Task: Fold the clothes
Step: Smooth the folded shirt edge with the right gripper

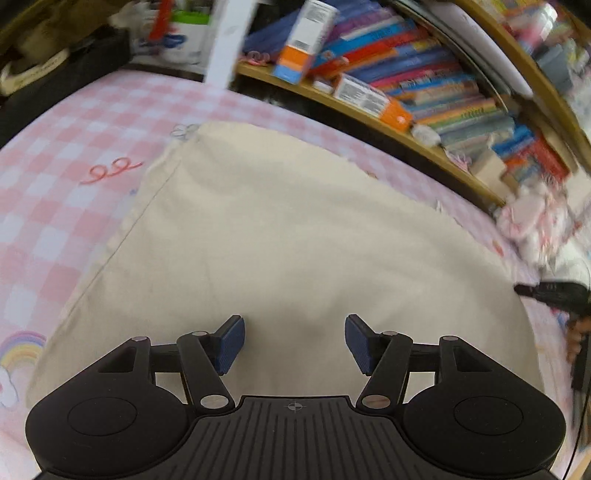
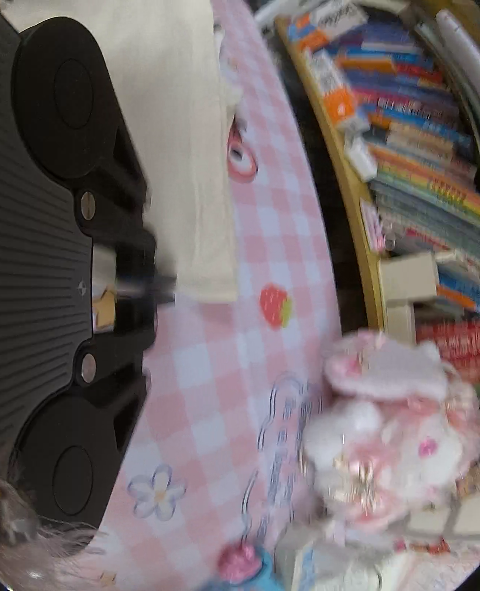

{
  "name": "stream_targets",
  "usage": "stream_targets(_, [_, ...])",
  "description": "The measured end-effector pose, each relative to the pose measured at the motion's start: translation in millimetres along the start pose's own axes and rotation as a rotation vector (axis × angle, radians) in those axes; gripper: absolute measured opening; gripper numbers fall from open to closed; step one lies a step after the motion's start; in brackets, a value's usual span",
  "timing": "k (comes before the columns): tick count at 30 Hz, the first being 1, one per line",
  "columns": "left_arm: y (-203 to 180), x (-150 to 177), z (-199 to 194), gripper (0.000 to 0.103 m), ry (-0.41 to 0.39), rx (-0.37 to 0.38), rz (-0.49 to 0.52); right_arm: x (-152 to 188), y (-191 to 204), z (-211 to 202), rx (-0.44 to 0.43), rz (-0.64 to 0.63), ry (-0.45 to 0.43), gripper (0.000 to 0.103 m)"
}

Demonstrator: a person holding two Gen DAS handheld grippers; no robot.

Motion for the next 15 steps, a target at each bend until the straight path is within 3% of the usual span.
stream_targets(2, [2, 0, 0, 0.066, -0.004, 0.004, -0.025, -5, -2, -4, 0.013, 0.016, -0.028, 0.001])
stream_targets(6, [-6, 4, 0, 0.069, 0.002, -0.002, 0.045, -3, -8, -4, 0.014, 0.017, -0.007, 0.005])
stream_targets(7, [-9, 5, 1, 0.071, 0.001, -0.007, 0.059, -2, -11, -8, 0.011, 0.015, -0.011, 0.013])
stream_targets(8, [-11, 6, 1, 0.075, -0.001, -0.01, 0.067, -3, -14, -16, 0.003, 0.019, -0.025, 0.029])
stream_targets(10, [-15, 7, 2, 0.08, -0.008, -0.016, 0.078, 2, -18, -38, -0.039, 0.032, -0.028, 0.043])
stream_targets(15, [-24, 11, 6, 0.087, -0.023, -0.039, 0.106, 37, -14, -89, -0.13, 0.026, 0.046, 0.043])
Point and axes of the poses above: each gripper's, at about its wrist camera, not at the fingertips, and z roughly the way its jaws point, y to its left, x to its underside, the point moved 4 cm from there along z, roughly the way its jaws point, and after that the axes turned 11 degrees about -y, right-handed, at the moved point
